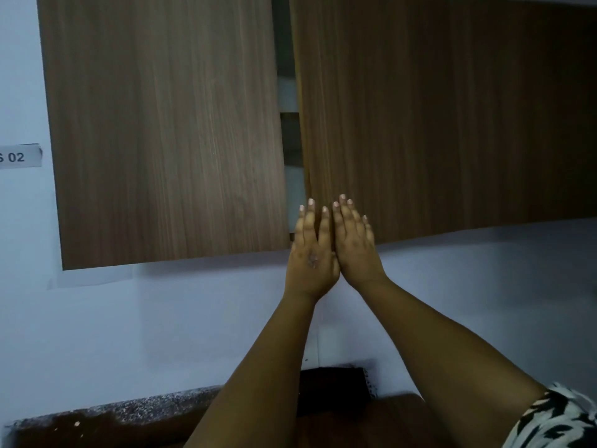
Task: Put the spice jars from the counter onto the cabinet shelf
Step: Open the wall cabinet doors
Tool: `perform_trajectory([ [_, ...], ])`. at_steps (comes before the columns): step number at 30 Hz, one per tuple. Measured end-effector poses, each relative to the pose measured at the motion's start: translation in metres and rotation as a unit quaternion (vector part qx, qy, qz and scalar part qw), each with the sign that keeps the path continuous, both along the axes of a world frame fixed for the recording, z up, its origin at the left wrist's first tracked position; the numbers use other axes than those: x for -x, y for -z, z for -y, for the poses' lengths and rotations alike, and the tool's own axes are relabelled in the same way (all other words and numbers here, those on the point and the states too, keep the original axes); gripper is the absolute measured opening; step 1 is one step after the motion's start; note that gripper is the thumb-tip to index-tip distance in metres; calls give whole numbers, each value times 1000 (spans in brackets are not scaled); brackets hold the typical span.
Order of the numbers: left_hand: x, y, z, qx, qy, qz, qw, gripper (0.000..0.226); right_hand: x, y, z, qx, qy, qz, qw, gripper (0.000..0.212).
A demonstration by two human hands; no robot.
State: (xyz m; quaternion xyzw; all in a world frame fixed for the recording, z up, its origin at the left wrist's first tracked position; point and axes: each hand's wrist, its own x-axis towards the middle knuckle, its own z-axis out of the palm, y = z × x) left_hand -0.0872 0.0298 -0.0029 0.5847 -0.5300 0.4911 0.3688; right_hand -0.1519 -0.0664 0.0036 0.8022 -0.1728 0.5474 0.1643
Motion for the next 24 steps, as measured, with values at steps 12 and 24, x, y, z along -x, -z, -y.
perform_trajectory([
  [12,121,-11,-36,-148,454,-334,813,65,140,4,-39,-48,-72,109,990,94],
  [24,193,-20,-15,-192,492,-335,780,41,252,-15,-68,-38,-94,86,991,86],
])
